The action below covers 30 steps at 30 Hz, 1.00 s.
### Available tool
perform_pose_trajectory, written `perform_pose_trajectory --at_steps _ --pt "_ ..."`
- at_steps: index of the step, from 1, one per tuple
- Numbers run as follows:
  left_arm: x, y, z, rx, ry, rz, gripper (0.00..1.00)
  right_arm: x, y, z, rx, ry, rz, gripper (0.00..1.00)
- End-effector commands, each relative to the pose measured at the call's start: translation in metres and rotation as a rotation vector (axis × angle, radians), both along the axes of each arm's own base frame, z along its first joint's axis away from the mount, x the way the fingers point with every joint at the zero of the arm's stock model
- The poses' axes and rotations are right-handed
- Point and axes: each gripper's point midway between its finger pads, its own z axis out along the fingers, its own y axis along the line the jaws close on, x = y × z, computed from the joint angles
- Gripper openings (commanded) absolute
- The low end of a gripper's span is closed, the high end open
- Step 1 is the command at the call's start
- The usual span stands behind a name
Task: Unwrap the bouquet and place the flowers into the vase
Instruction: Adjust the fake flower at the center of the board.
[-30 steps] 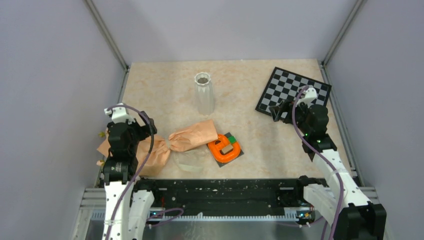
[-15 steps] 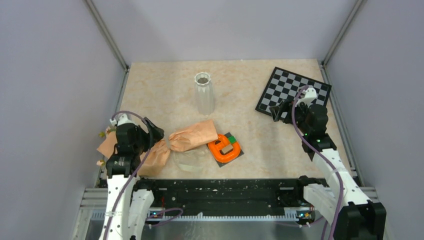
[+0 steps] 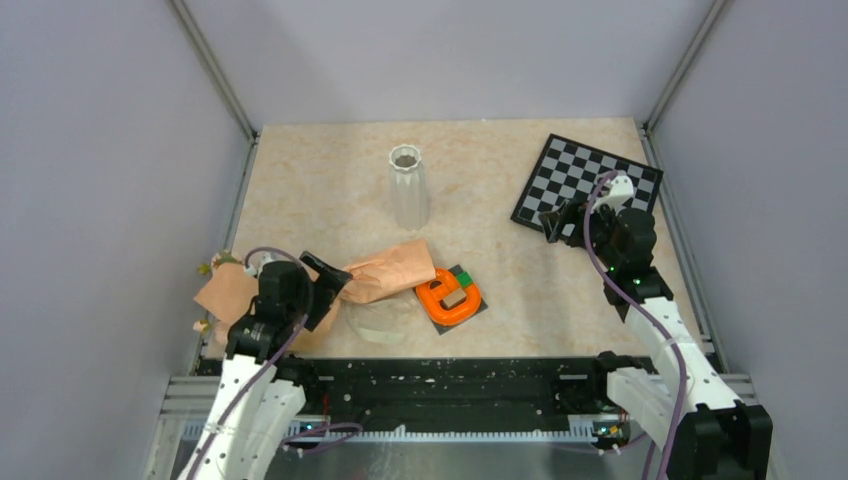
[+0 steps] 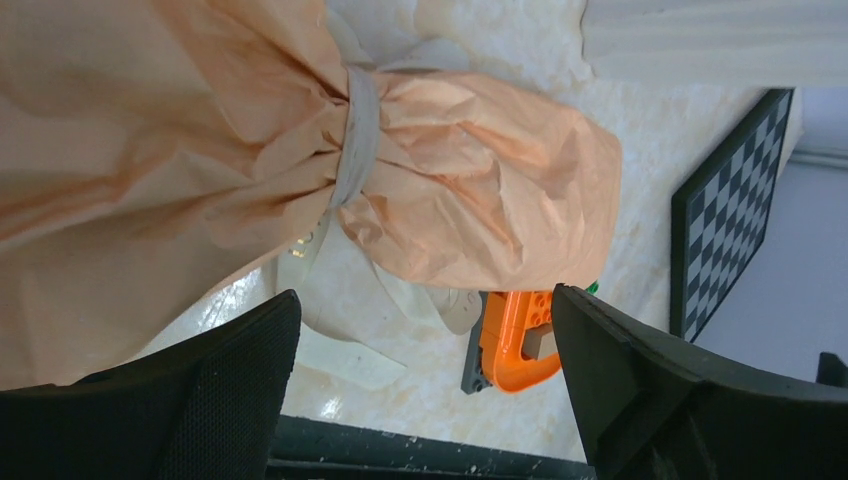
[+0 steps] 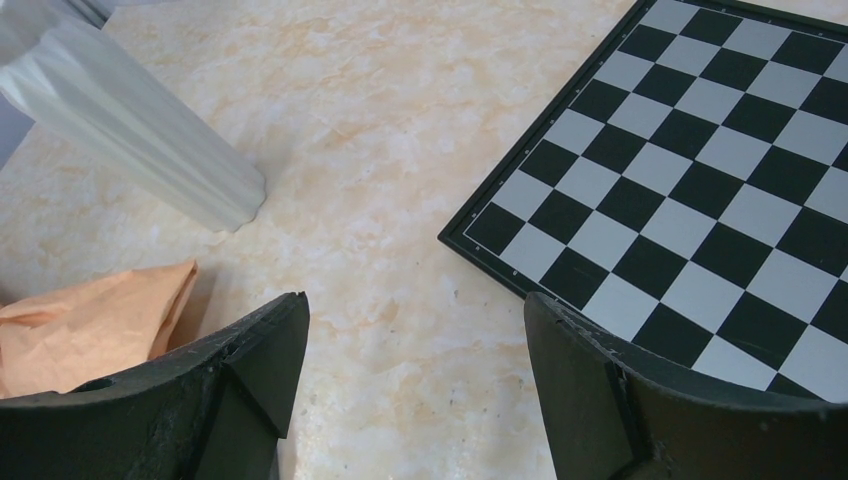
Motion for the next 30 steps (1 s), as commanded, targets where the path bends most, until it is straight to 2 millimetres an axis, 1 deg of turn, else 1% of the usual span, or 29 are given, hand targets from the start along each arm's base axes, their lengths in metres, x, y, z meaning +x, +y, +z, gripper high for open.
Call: perform_pose_trajectory --at_steps 1,5,8,10,11,15,17,23,27,30 --pt "0.01 -0.01 -0.003 -0.035 -0.002 0.057 0.99 0.003 0.004 0.012 0.011 -0.051 0.013 0.81" --pt "0.015 -0.012 -0.01 -0.011 0.003 0.058 0.99 0.003 0.005 0.012 0.015 -0.052 0.015 0.81" --pt "0.018 -0.011 -0.029 0.033 0.039 0.037 0.99 0.003 0.005 0.012 0.018 -0.051 0.018 0.81" --pt "0.017 -0.01 -0.038 0.058 0.09 0.032 0.99 0.002 0.006 0.014 0.017 -0.055 0.02 0.81" --pt "0.016 -0.006 -0.041 0.083 0.11 0.04 0.99 0.002 0.006 0.014 0.017 -0.055 0.021 0.81" --pt "0.02 0.021 -0.033 0.216 0.101 0.113 0.99 0.0 0.006 0.018 0.018 -0.065 0.024 0.81" --pt "0.023 0.031 -0.031 0.261 0.084 0.145 0.99 -0.001 0.006 0.019 0.018 -0.066 0.025 0.81" --pt "0.029 0.046 -0.034 0.306 0.081 0.189 0.99 -0.001 0.007 0.019 0.02 -0.067 0.031 0.81" --pt "0.041 0.059 -0.028 0.374 0.044 0.207 0.99 -0.002 0.008 0.02 0.023 -0.07 0.038 0.81" --pt "0.051 0.064 -0.024 0.401 0.023 0.208 0.96 -0.003 0.01 0.021 0.025 -0.072 0.049 0.81"
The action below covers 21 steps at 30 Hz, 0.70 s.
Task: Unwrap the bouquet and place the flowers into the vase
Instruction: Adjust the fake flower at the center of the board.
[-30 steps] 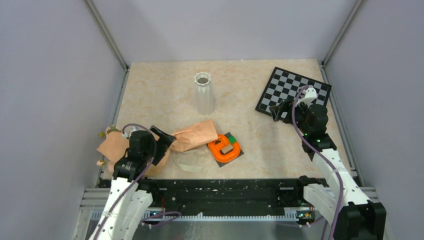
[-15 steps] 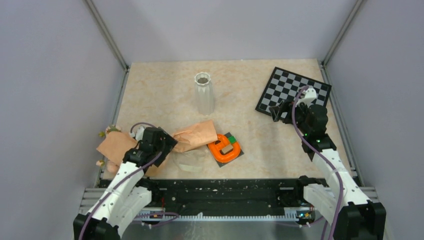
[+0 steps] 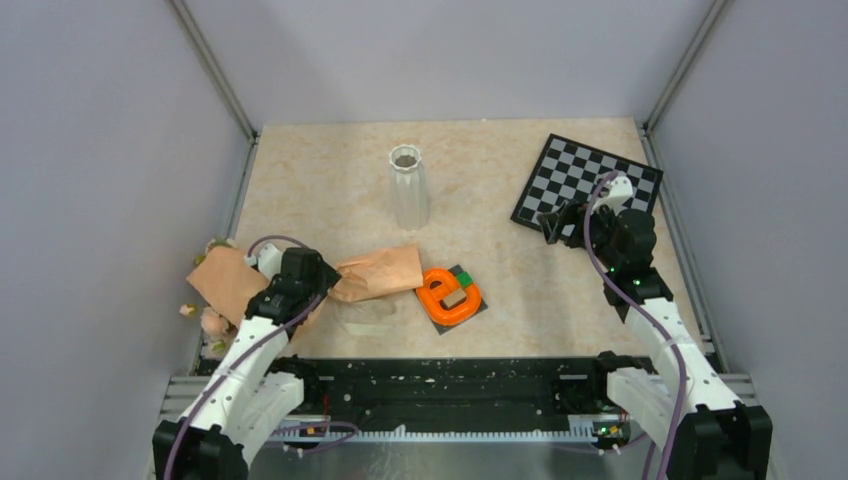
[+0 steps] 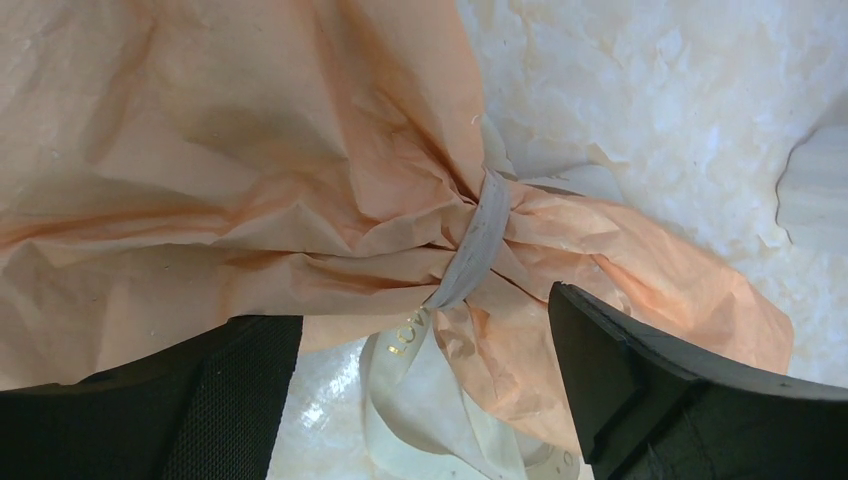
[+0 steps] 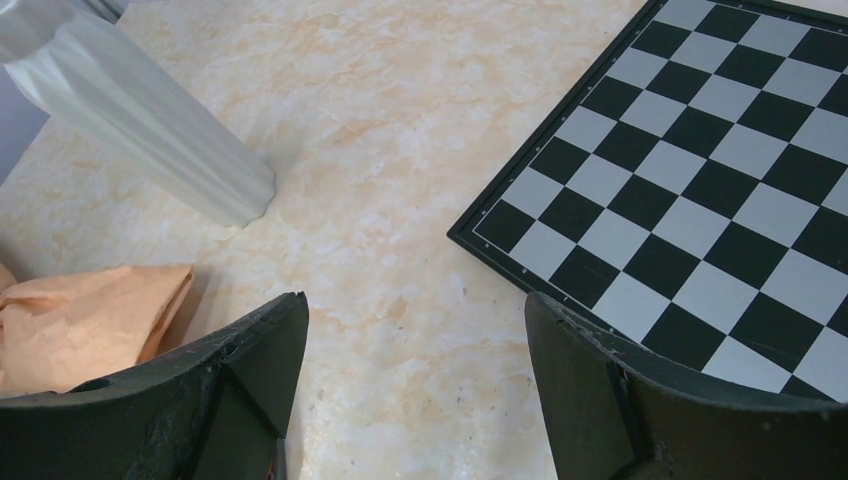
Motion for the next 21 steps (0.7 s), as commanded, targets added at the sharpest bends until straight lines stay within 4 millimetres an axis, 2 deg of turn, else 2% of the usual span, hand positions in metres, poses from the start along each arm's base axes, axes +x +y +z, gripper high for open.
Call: perform_pose_trajectory --at_steps 1,6,14,21 --pt "0.03 0.017 0.025 0.087 -0.109 0.02 0.95 -0.002 0.008 0.022 0.016 -0.075 0.039 0.81" --pt "0.042 0.023 0.022 0.104 -0.123 0.031 0.89 -0.005 0.009 0.026 0.019 -0.085 0.047 0.81" --pt "0.059 0.025 0.013 0.153 -0.118 -0.011 0.83 -0.007 0.011 0.028 0.023 -0.092 0.057 0.81" --pt "0.069 0.013 0.003 0.161 -0.07 -0.119 0.68 -0.01 0.01 0.031 0.022 -0.1 0.055 0.81"
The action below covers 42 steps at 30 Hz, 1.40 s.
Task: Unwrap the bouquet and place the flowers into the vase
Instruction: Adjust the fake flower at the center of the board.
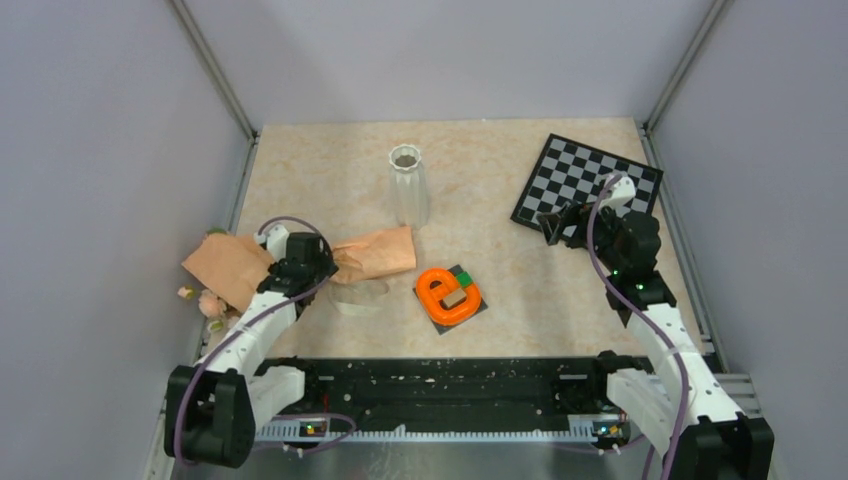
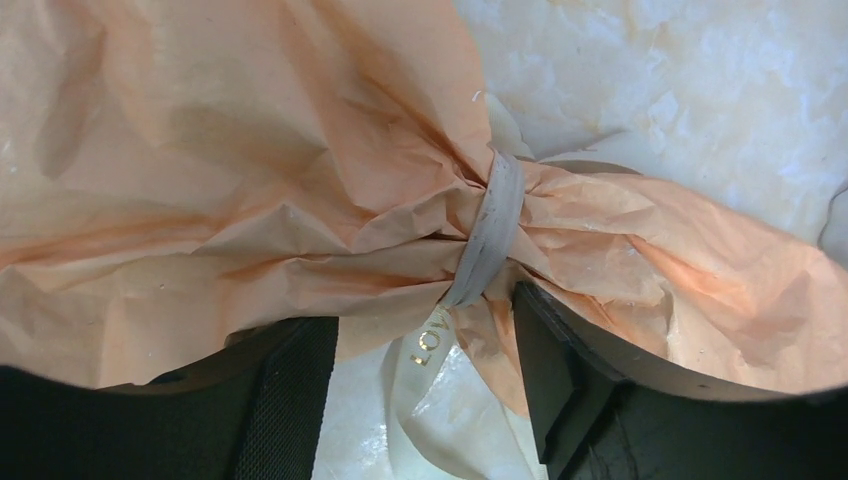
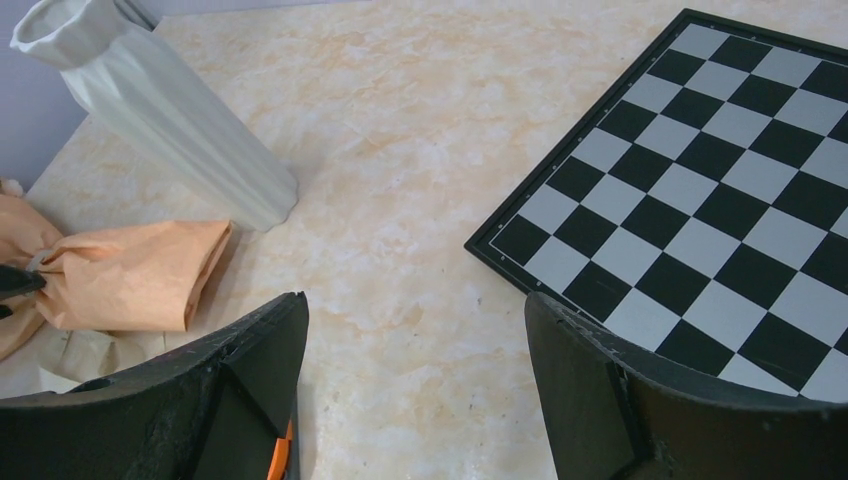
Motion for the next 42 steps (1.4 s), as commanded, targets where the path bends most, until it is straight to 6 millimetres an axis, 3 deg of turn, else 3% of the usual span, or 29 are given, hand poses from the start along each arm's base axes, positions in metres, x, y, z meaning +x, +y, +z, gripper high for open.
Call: perform_pose_trajectory --at_steps 1,4,6,8,15,18,30,42 --pt "0.021 -0.008 0.013 0.009 -0.036 -0.078 0.65 -0.003 0.005 0.018 0.012 -0.061 0.02 0.81" --pt "0.015 -0.01 0.008 -0.012 -0.006 -0.076 0.65 -0.004 0.004 0.019 0.011 -0.063 0.021 0.81" --pt "0.01 -0.011 0.01 -0.037 -0.025 -0.052 0.76 -0.005 0.005 0.02 0.011 -0.067 0.023 0.81" --pt "0.007 -0.012 0.015 -0.081 -0.073 -0.016 0.79 -0.005 0.005 0.021 0.012 -0.071 0.026 0.81" --pt "0.012 -0.016 0.036 -0.311 -0.25 0.201 0.87 -0.005 0.008 0.019 0.02 -0.07 0.041 0.81" --pt "0.013 -0.01 0.035 -0.361 -0.273 0.31 0.89 -0.005 0.009 0.019 0.021 -0.073 0.045 0.81" --pt "0.028 0.005 0.034 -0.422 -0.339 0.534 0.87 -0.004 0.01 0.02 0.025 -0.077 0.05 0.81" --pt "0.036 0.026 0.036 -0.268 -0.337 0.575 0.73 -0.004 0.013 0.02 0.033 -0.083 0.064 0.81"
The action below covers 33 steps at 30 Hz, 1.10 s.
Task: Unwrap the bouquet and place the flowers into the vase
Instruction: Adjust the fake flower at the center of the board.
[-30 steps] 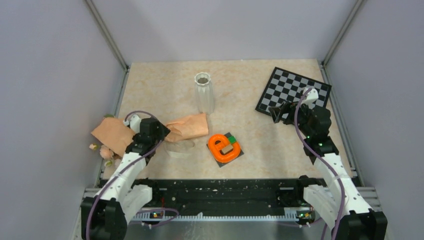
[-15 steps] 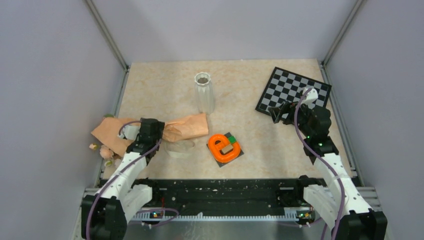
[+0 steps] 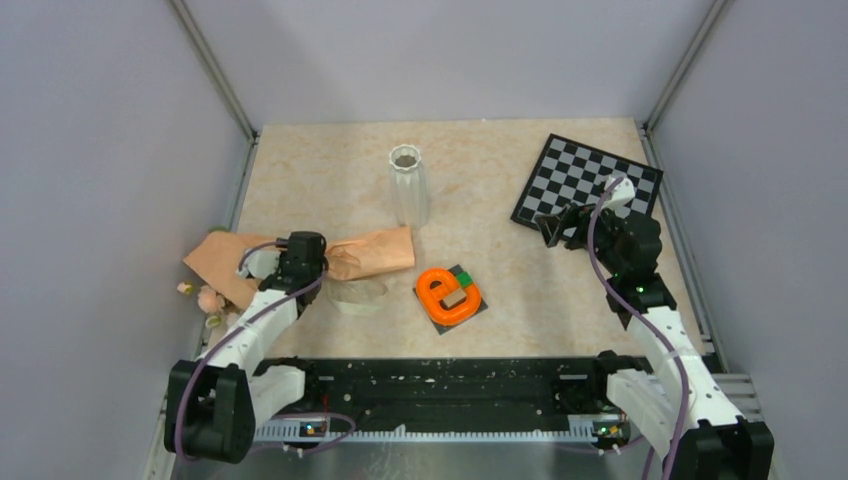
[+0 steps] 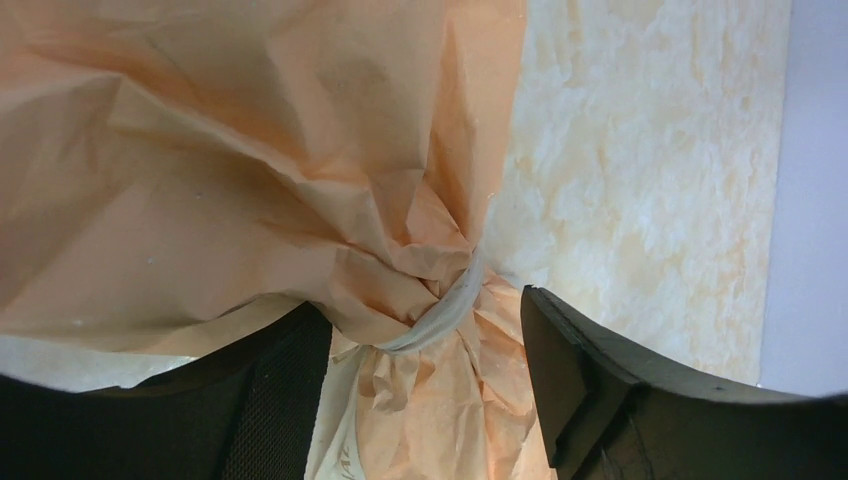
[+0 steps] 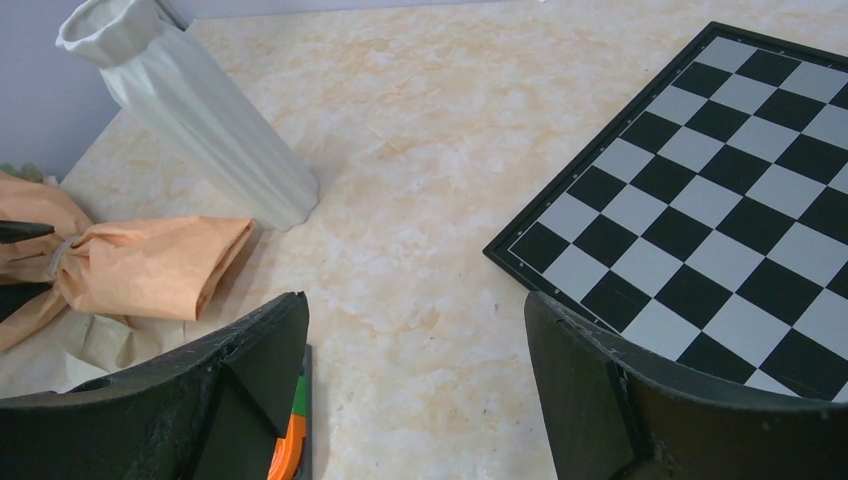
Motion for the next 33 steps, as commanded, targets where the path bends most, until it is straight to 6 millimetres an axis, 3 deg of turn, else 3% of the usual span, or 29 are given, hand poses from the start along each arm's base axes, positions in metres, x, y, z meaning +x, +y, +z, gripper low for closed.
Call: perform_pose_trajectory --at_steps 1,10,21,23,28,33 --pt "0.013 0.018 0.025 0.1 -0.055 0.06 0.71 0.001 0.006 0.014 0.019 -0.056 0.026 0.81" --pt "0.012 0.02 0.015 0.2 0.012 -0.036 0.52 -0.001 0.008 0.014 0.025 -0.06 0.035 0.81" --pt "-0.002 0.028 0.013 0.317 0.062 -0.145 0.16 -0.003 0.008 0.015 0.03 -0.064 0.036 0.81" --pt "-0.003 0.026 0.015 0.334 0.063 -0.181 0.03 -0.003 0.008 0.015 0.029 -0.066 0.035 0.81" --pt "-0.002 0.012 0.022 0.366 0.063 -0.33 0.0 -0.004 0.007 0.016 0.029 -0.067 0.032 0.81" --pt "0.001 -0.03 0.031 0.319 0.015 -0.603 0.0 -0.004 0.006 0.017 0.029 -0.068 0.027 0.81"
